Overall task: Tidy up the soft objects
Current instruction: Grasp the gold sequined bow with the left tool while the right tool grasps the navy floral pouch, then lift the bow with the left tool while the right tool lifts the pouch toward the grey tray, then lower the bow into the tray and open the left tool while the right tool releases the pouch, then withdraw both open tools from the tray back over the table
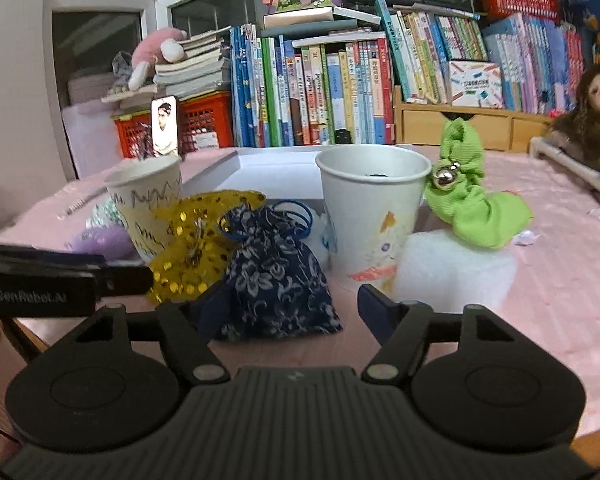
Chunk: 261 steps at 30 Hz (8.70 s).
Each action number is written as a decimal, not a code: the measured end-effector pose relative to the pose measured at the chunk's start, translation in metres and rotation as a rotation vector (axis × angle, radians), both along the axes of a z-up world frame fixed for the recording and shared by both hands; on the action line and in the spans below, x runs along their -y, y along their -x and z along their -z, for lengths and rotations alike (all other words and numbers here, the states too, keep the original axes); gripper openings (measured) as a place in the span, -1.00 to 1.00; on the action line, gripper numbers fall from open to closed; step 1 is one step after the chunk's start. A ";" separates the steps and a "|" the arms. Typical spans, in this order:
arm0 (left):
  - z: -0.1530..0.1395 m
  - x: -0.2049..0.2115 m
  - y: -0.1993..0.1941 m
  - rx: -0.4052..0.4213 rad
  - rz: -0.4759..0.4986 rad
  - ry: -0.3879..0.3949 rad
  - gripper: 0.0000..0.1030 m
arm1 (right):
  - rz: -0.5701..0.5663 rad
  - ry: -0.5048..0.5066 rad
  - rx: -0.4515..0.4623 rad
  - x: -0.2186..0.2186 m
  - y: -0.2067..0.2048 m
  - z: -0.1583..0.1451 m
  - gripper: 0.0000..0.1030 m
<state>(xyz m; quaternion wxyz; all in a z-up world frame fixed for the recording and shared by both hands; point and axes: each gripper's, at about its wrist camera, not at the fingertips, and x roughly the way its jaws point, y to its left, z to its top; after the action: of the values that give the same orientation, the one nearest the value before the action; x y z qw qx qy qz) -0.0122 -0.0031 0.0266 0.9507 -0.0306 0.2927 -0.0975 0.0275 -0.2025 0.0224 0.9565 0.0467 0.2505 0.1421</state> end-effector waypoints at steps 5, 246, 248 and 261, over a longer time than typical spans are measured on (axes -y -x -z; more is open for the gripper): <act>0.005 0.007 -0.013 -0.010 0.002 0.009 -0.03 | -0.028 -0.016 -0.008 -0.001 -0.010 0.002 0.55; 0.019 -0.022 0.002 0.022 0.009 -0.133 0.81 | 0.158 0.185 0.034 0.069 -0.006 -0.016 0.98; 0.021 -0.022 -0.001 0.017 0.003 -0.125 0.80 | 0.159 0.168 0.028 0.070 -0.009 -0.014 0.98; 0.030 -0.014 -0.010 0.005 -0.008 -0.121 0.48 | 0.151 0.137 -0.005 0.069 -0.021 -0.006 0.96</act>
<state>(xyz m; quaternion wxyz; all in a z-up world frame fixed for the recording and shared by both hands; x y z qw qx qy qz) -0.0025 0.0105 -0.0031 0.9519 0.0262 0.2958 -0.0760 0.0481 -0.2710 0.0287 0.9648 0.0001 0.2579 0.0520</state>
